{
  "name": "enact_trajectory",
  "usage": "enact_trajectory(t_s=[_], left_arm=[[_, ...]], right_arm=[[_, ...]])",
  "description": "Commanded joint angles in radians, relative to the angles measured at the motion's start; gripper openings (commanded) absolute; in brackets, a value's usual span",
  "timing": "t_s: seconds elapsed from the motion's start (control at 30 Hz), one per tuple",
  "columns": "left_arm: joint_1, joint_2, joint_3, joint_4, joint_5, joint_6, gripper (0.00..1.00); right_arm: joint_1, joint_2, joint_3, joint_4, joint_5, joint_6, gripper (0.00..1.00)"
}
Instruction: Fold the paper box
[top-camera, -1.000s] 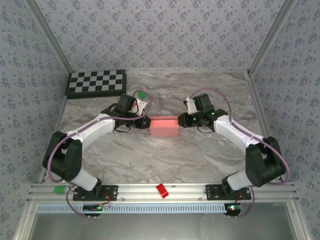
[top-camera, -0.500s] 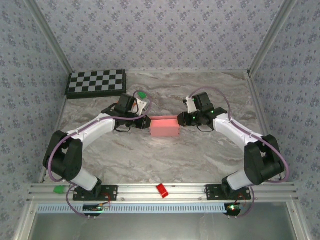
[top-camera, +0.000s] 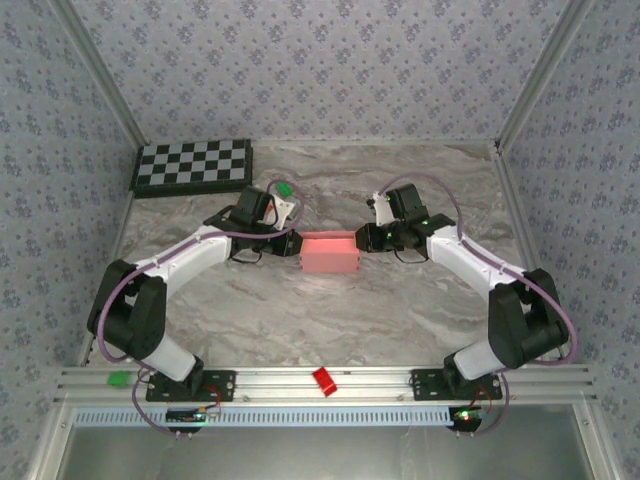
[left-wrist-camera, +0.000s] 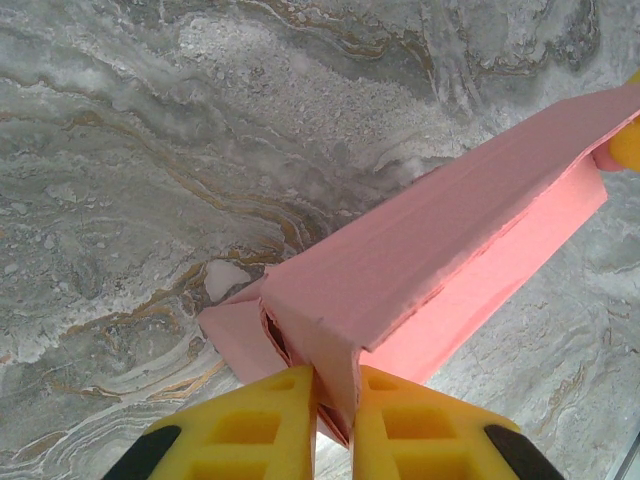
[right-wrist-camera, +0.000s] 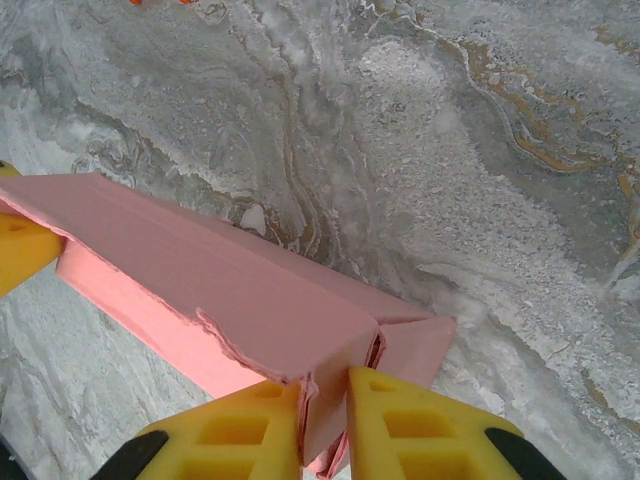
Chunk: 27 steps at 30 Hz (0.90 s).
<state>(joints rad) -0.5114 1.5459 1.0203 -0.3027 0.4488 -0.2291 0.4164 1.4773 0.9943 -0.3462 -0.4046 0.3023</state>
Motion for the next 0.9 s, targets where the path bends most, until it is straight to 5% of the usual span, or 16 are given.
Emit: enact_trajectory(t_s=[0.0,0.87], left_arm=[[-0.004,0.019,0.02,-0.027,0.003,0.01,0.15],[-0.005,0.015,-0.015,-0.045,-0.012,0.02,0.12]], right_arm=[[0.001,0.014,0.038,-0.024,-0.051,0.012,0.2],[0.018,0.038,-0.003,-0.059,0.018,-0.005,0.15]])
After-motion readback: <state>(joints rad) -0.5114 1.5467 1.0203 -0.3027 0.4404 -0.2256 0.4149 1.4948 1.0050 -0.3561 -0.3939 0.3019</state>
